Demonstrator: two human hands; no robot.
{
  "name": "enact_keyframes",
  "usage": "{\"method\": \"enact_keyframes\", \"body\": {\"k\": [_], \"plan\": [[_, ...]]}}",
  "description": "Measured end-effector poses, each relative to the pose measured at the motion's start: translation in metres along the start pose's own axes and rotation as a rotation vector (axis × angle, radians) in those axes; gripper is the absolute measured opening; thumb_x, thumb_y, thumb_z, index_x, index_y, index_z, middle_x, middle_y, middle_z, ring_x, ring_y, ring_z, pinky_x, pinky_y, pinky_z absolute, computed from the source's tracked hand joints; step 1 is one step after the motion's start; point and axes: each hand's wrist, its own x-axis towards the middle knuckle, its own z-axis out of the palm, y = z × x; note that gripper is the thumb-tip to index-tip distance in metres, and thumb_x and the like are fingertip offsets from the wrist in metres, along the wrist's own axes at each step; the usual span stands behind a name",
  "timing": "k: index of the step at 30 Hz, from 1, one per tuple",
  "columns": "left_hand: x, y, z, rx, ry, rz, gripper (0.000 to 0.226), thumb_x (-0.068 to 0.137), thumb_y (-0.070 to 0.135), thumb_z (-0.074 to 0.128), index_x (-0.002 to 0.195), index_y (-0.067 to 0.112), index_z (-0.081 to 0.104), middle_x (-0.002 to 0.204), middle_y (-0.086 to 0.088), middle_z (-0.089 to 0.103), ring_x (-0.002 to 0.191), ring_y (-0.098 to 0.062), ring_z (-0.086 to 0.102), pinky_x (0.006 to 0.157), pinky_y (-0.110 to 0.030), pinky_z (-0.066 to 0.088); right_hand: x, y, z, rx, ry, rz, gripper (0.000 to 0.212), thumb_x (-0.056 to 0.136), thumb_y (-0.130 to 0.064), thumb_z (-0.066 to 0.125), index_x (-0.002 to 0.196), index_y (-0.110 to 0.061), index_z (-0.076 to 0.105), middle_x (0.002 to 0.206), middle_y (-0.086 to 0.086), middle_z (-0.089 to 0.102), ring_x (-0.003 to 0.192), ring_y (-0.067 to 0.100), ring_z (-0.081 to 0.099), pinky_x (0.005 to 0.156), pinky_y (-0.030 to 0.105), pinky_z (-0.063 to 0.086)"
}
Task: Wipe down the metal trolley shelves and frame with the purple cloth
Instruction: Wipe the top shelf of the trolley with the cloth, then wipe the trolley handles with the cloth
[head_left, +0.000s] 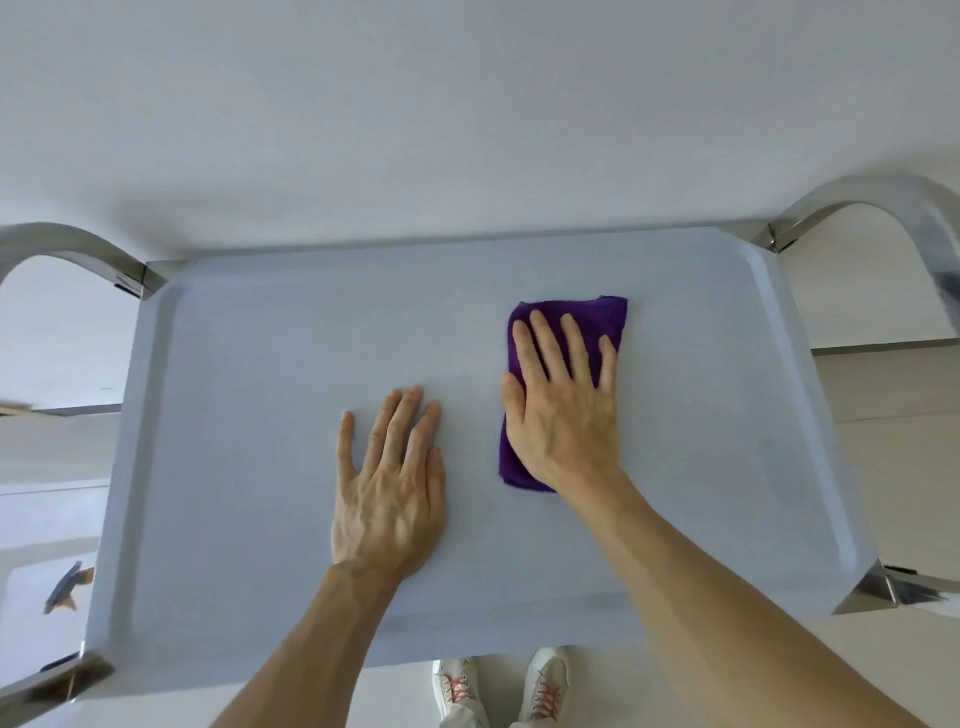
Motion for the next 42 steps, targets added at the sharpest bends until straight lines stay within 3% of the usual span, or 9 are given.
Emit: {"method": "enact_keyframes", "body": {"k": [7, 12, 21, 29, 32, 36, 38, 42], "plan": [[0.000, 0.002, -0.003, -0.020, 0.014, 0.004, 0.048, 0.101, 0.027, 0.028, 0.144, 0.017, 0.045, 0.155, -0.003, 0.041, 0.147, -0.017, 0.030, 0.120, -0.054, 0.014, -0.118, 0.018, -0.005, 0.097, -0.133, -0.266, 0.056, 0.101, -0.045, 0.035, 0.154, -0.028, 0.026, 0.161, -0.009, 0.025, 0.151, 0.017, 0.015, 0.120, 0.052, 0.017], [0.003, 0.002, -0.001, -0.024, 0.012, -0.011, 0.047, 0.101, 0.028, 0.028, 0.144, 0.018, 0.045, 0.155, -0.003, 0.040, 0.147, -0.017, 0.030, 0.121, -0.053, 0.013, -0.098, 0.051, -0.008, 0.050, -0.137, -0.258, 0.058, 0.100, -0.049, 0.034, 0.154, -0.031, 0.027, 0.160, -0.010, 0.027, 0.151, 0.016, 0.017, 0.120, 0.051, 0.018], [0.001, 0.001, 0.000, -0.032, 0.024, -0.009, 0.047, 0.100, 0.030, 0.028, 0.143, 0.018, 0.046, 0.155, -0.002, 0.041, 0.146, -0.017, 0.031, 0.122, -0.051, 0.011, -0.043, 0.044, -0.004, 0.043, 0.065, -0.069, 0.052, 0.095, -0.043, 0.044, 0.144, -0.025, 0.046, 0.153, -0.005, 0.042, 0.144, 0.021, 0.033, 0.118, 0.050, 0.022], [-0.009, 0.002, -0.003, -0.061, 0.015, -0.003, 0.049, 0.100, 0.031, 0.026, 0.144, 0.019, 0.042, 0.156, -0.001, 0.037, 0.147, -0.017, 0.028, 0.121, -0.050, 0.008, -0.081, 0.048, -0.003, 0.100, 0.120, -0.106, 0.045, 0.098, -0.039, 0.041, 0.138, -0.021, 0.051, 0.146, -0.003, 0.048, 0.140, 0.022, 0.037, 0.119, 0.049, 0.021], [-0.013, 0.008, -0.006, -0.062, -0.002, -0.010, 0.050, 0.099, 0.030, 0.025, 0.144, 0.015, 0.042, 0.156, -0.003, 0.036, 0.148, -0.020, 0.027, 0.121, -0.053, 0.009, -0.116, 0.065, -0.003, 0.160, 0.162, -0.171, 0.035, 0.097, -0.029, 0.044, 0.128, -0.020, 0.056, 0.134, -0.003, 0.055, 0.131, 0.024, 0.046, 0.115, 0.047, 0.028], [-0.016, 0.051, -0.007, -0.105, 0.012, -0.106, 0.039, 0.100, 0.023, 0.044, 0.134, 0.005, 0.048, 0.148, -0.017, 0.041, 0.144, -0.034, 0.031, 0.114, -0.063, 0.020, -0.144, 0.089, -0.011, 0.244, 0.237, -0.225, 0.023, 0.088, -0.016, 0.046, 0.104, -0.017, 0.063, 0.108, -0.002, 0.061, 0.107, 0.025, 0.054, 0.101, 0.042, 0.038], [-0.018, 0.092, -0.001, -0.134, -0.053, -0.190, 0.047, 0.098, 0.028, 0.050, 0.141, 0.008, 0.044, 0.152, -0.018, 0.034, 0.146, -0.038, 0.021, 0.115, -0.063, 0.015, -0.157, 0.102, -0.016, 0.255, 0.226, -0.244, 0.021, 0.086, -0.015, 0.048, 0.100, -0.018, 0.064, 0.102, -0.003, 0.061, 0.100, 0.024, 0.055, 0.098, 0.042, 0.040], [-0.031, 0.178, 0.024, -0.030, -0.159, -0.153, 0.057, 0.103, 0.041, 0.032, 0.155, 0.024, 0.021, 0.162, -0.019, 0.009, 0.147, -0.048, -0.002, 0.111, -0.074, 0.002, -0.182, 0.144, -0.042, 0.375, 0.197, -0.125, 0.023, 0.085, -0.016, 0.047, 0.099, -0.018, 0.065, 0.096, -0.005, 0.062, 0.088, 0.022, 0.057, 0.086, 0.037, 0.043]]}}
